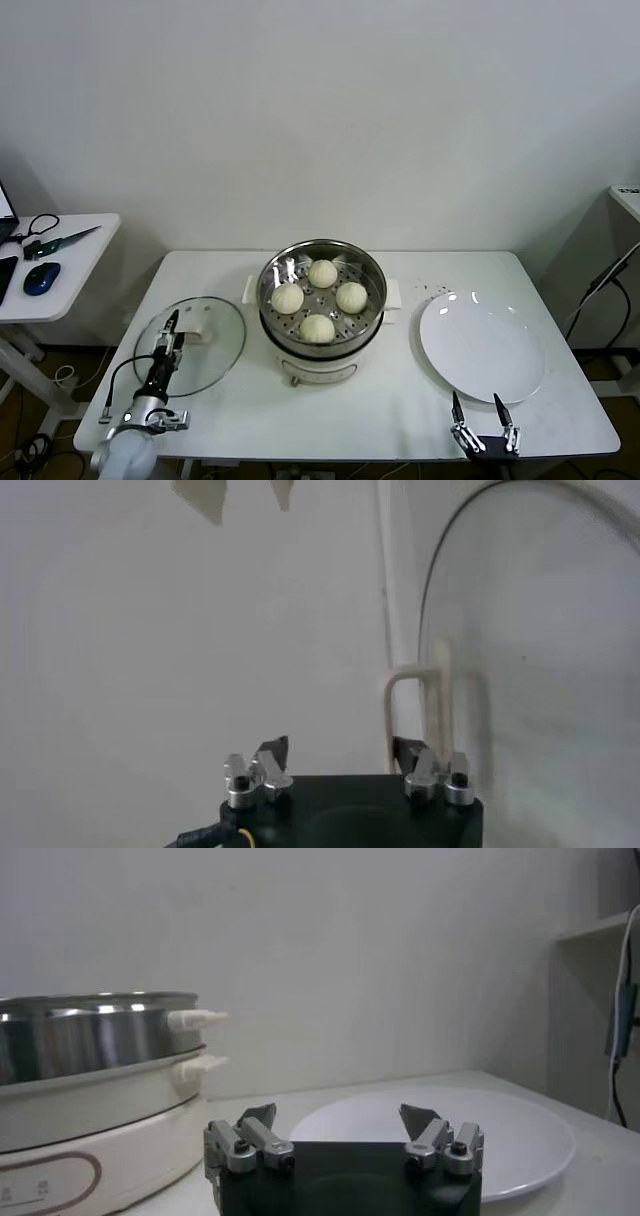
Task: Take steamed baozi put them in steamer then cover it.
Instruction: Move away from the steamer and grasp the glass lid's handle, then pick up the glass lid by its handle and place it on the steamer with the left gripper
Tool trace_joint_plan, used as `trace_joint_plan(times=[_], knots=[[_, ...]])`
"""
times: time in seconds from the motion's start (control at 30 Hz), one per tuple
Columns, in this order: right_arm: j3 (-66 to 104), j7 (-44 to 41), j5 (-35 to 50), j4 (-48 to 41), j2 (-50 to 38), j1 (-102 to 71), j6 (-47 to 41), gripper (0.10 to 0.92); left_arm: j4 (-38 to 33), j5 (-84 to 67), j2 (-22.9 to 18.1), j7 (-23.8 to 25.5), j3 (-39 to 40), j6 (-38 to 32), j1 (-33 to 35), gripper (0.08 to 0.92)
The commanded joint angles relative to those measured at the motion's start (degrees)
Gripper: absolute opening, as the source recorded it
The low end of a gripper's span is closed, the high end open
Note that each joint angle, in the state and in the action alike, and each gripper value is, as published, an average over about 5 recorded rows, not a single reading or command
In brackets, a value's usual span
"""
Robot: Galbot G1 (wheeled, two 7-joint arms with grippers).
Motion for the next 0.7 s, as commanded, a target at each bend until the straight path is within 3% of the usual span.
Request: trace_joint_plan(times=[0.03,0.57,0.7], knots=[[-0.06,-0.04,-0.09,-0.02,0.2,0.19,0.13,0.823,0.6,-0.05,0.18,-0.05,0.09,0.08,-0.73,0.662],[-0.31,-0.19,-0.01,-0.1,0.47,0.34,0.43,0.823,2.5,-0.12,-0.93,-0.06,-0.14,0.02,-1.43,0.195],[-0.29,-0.16,-0.02,0.12,0.49,0.29,0.39,0.823,0.87,-1.76,-0.59,0.52,-0.11,0.21,-0.98,0.126]])
